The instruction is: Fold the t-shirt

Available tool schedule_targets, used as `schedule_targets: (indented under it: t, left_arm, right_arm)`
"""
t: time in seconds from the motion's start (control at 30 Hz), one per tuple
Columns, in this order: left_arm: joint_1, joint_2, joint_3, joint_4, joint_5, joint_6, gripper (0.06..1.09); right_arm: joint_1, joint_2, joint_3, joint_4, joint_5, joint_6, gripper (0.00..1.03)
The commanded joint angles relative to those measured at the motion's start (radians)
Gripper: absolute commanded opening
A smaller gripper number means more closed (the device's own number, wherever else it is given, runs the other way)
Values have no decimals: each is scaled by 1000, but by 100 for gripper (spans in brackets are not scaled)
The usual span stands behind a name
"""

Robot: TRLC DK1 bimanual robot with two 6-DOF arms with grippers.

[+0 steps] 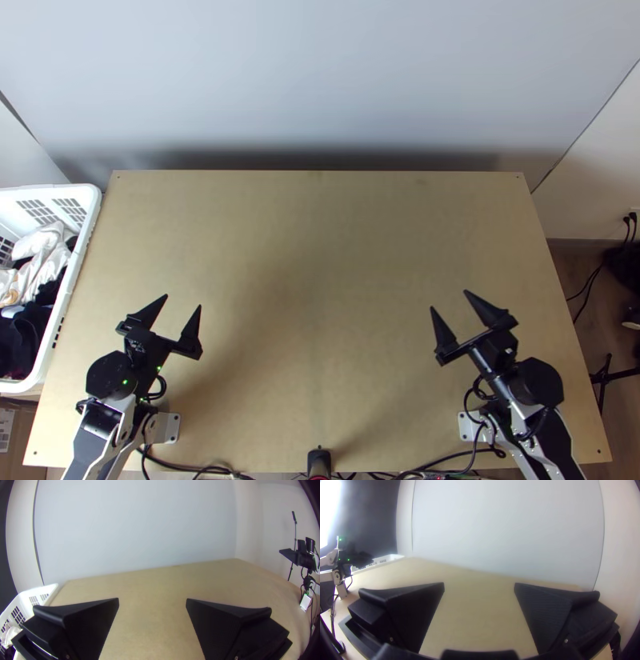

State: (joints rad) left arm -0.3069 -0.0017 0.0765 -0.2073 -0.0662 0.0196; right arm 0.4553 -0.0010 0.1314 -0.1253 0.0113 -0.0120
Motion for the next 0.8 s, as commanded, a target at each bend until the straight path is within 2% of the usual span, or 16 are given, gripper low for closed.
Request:
schedule_targets:
  t: [0.0, 0.07, 0.13, 0.23, 0.27, 0.4, 0.47, 0.57, 0.67, 0.77]
  left_arm:
    - [0, 0, 0, 0, 0, 0, 104]
    - [0, 0, 0, 0, 0, 0, 104]
    - [0, 0, 0, 0, 0, 0, 104]
    - [0, 0, 0, 0, 0, 0, 104]
    - [0, 0, 0, 0, 0, 0, 104]
    - [-6, 0, 0, 0, 3, -35, 104]
    - [-23, 0, 0, -3, 12, -92, 104]
    - [-28, 0, 0, -3, 12, -92, 104]
    - [-28, 0, 0, -3, 12, -92, 104]
    - [-26, 0, 0, -3, 12, -93, 104]
  right_arm:
    - [-43, 72, 94, 26, 21, -5, 98]
    - [-50, 219, 175, 3, 44, -31, 98]
    - [-70, 438, 317, -97, 62, -32, 98]
    - [-89, 725, 536, -330, 62, 46, 98]
    - [-86, 769, 579, -359, 62, 70, 98]
    - [-89, 780, 648, -384, 62, 251, 98]
    - [-138, 785, 715, -479, 61, 273, 98]
    - [-234, 825, 775, -583, 61, 373, 98]
    - [-236, 901, 809, -678, 19, 328, 98]
    - [-236, 944, 843, -757, 19, 331, 98]
